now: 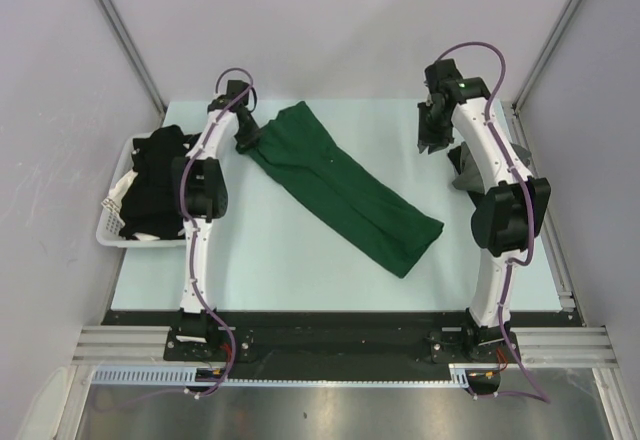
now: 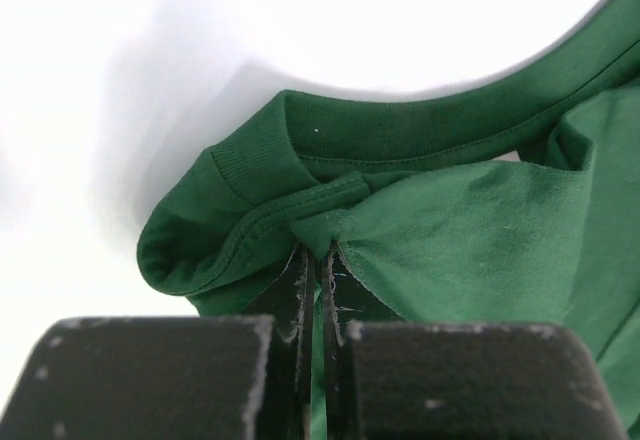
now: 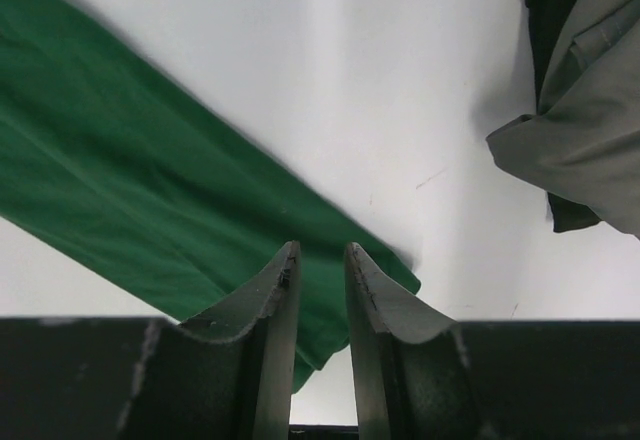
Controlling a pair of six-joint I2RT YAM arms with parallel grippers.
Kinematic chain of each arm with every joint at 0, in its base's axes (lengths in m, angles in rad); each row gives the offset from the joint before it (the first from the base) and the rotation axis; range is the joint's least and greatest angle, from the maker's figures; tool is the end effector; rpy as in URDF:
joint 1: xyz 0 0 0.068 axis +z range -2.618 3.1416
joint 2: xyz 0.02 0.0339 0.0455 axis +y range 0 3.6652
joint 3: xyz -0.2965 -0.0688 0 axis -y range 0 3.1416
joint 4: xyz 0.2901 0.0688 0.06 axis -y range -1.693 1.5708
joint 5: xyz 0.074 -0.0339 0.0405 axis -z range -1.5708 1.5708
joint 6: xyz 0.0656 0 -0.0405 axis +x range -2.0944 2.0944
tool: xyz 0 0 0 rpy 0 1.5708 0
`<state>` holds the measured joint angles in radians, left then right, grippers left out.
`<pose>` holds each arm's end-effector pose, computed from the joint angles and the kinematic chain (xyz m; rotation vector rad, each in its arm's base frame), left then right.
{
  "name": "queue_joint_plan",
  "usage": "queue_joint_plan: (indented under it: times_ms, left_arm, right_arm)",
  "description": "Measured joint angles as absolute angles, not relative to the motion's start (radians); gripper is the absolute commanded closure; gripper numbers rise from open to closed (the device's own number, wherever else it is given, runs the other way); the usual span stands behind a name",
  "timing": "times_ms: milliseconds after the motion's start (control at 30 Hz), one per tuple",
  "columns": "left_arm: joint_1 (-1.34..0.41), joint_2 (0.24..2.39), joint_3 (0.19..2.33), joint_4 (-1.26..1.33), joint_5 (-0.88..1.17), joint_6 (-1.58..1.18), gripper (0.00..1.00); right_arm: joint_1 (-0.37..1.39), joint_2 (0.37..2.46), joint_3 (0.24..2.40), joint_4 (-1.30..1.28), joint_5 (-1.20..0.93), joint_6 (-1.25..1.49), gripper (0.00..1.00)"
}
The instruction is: Fold and stack the t-shirts
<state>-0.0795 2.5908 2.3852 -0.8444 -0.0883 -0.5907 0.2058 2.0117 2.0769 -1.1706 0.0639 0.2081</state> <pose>0.6367 -0.0449 0.1473 -0.6920 2.5261 -0.1202 0.4851 0.0970 0.3358 0.0233 2.6729 0.0466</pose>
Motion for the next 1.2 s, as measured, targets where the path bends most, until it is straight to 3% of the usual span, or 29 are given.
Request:
queue_joint_plan:
  times_ms: [567,700,767,933,1067,1200]
  left_arm:
    - [-0.076,2.653,2.414,-0.592,0.027,-0.606,1.0]
    - [-0.076,2.653,2.386,-0.533,0.035,-0.603,0.91]
    - [-0.076,2.651,2.378,-0.518,0.033,-0.602,0.79]
    - [-0.078,2.632,2.339,-0.484,0.013,-0.596,0.66]
    - [-0.081,2.589,2.28,-0.474,-0.024,-0.576,0.58]
    - [-0.08,2.551,2.251,-0.48,-0.072,-0.545,0.55]
  right_arm:
    - [0.273,2.01,2.079,-1.182,0.063,0.209,0.72]
    - [0.272,2.01,2.079,-1.182,0.063,0.208,0.72]
    - [0.272,2.01,2.079,-1.181,0.063,0.208,0.71]
    - [0.272,2.01,2.079,-1.179,0.063,0.208,0.71]
    - [0.272,2.01,2.076,-1.172,0.061,0.208,0.71]
    - [0.272,2.01,2.065,-1.159,0.048,0.208,0.71]
